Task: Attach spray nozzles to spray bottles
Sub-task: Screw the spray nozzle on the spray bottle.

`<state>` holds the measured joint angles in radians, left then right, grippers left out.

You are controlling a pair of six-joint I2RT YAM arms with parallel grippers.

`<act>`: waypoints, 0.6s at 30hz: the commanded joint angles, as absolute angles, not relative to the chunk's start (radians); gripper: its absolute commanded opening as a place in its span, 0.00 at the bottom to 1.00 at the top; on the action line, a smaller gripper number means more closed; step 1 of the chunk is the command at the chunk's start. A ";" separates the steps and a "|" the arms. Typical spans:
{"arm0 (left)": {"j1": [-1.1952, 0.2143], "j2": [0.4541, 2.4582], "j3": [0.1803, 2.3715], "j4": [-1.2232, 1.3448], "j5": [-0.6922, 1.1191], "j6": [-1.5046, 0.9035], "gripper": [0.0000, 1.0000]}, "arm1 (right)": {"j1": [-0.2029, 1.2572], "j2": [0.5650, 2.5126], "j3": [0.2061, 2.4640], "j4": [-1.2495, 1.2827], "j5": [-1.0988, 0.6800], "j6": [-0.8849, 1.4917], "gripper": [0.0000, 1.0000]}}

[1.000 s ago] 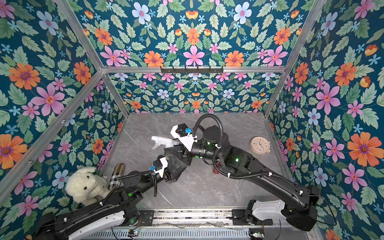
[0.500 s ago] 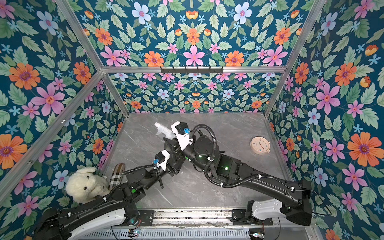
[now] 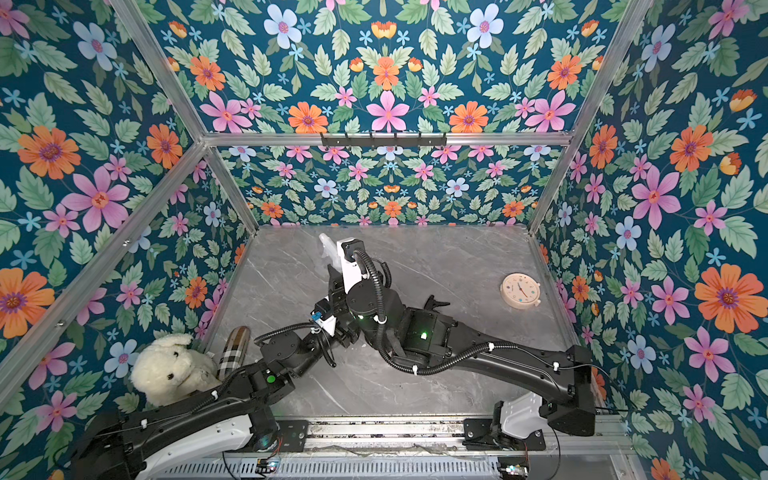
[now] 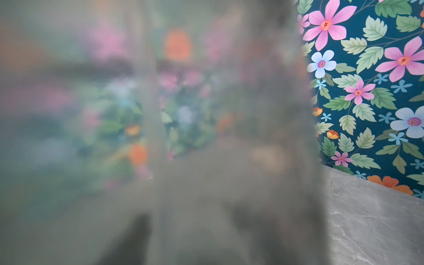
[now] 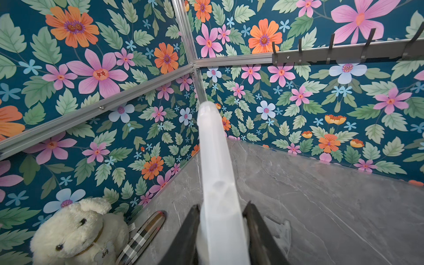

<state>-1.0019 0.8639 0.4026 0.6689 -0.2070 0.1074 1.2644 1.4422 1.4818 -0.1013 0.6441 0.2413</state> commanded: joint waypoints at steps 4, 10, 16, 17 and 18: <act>-1.005 0.838 0.424 0.832 -0.135 0.166 0.00 | 1.278 1.398 1.447 -0.225 0.485 0.185 0.45; -1.005 0.825 0.420 0.823 -0.126 0.158 0.00 | 1.276 1.314 1.404 -0.170 0.429 0.130 0.59; -1.005 0.814 0.417 0.814 -0.117 0.160 0.00 | 1.274 1.195 1.379 -0.218 0.332 0.097 0.62; -1.005 0.813 0.416 0.813 -0.114 0.161 0.00 | 1.268 1.168 1.373 -0.225 0.310 0.094 0.61; -1.005 0.812 0.416 0.814 -0.108 0.164 0.00 | 1.248 1.143 1.371 -0.241 0.265 0.102 0.60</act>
<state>-1.0039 0.8154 0.4114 0.7475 -0.1276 0.1562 1.2694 1.1908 1.3746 -0.1989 0.3603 0.1196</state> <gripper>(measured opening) 0.706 0.605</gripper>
